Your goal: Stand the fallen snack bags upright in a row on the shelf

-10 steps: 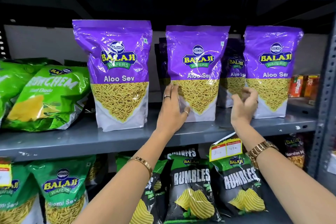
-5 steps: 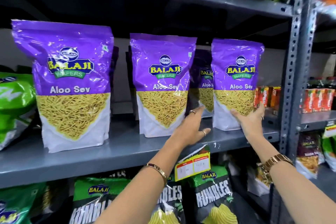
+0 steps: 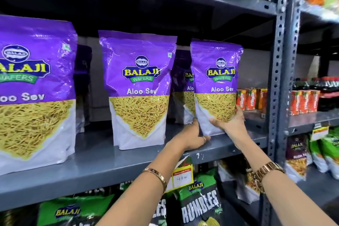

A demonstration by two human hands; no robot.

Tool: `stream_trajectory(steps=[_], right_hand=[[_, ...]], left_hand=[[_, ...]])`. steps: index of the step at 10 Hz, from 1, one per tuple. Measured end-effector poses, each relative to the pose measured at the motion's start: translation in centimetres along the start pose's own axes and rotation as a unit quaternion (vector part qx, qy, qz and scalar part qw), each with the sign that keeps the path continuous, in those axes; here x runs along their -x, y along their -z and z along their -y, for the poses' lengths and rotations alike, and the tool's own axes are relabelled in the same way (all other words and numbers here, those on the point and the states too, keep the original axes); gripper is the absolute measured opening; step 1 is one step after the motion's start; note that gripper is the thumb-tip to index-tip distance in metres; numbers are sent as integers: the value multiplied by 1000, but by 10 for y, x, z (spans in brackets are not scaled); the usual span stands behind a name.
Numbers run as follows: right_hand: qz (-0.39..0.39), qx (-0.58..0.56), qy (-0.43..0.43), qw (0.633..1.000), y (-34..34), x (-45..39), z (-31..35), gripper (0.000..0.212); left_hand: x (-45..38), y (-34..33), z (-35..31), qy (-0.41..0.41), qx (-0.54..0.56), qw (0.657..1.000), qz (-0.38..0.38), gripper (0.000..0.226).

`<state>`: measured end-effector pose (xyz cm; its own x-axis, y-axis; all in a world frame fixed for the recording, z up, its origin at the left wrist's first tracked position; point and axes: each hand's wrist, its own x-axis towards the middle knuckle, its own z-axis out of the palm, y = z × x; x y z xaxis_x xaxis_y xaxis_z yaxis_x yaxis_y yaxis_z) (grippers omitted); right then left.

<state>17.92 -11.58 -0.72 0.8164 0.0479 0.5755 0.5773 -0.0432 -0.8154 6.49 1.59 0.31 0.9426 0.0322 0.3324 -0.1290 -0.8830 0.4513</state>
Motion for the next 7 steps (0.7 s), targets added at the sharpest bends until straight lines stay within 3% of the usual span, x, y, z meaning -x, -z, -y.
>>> stream_trajectory(steps=[2, 4, 6, 7], right_hand=[[-15, 9, 13, 1000, -1, 3, 0, 118], [-80, 62, 71, 992, -4, 23, 8, 98], [-70, 89, 116, 987, -17, 55, 24, 76], [-41, 89, 125, 987, -37, 72, 39, 69]], left_hand=[[6, 2, -2, 6, 24, 1000, -10, 77], [27, 15, -5, -27, 6, 984, -175, 57], [68, 32, 6, -103, -80, 942, -308, 62], [84, 43, 20, -92, -163, 909, -373, 57]])
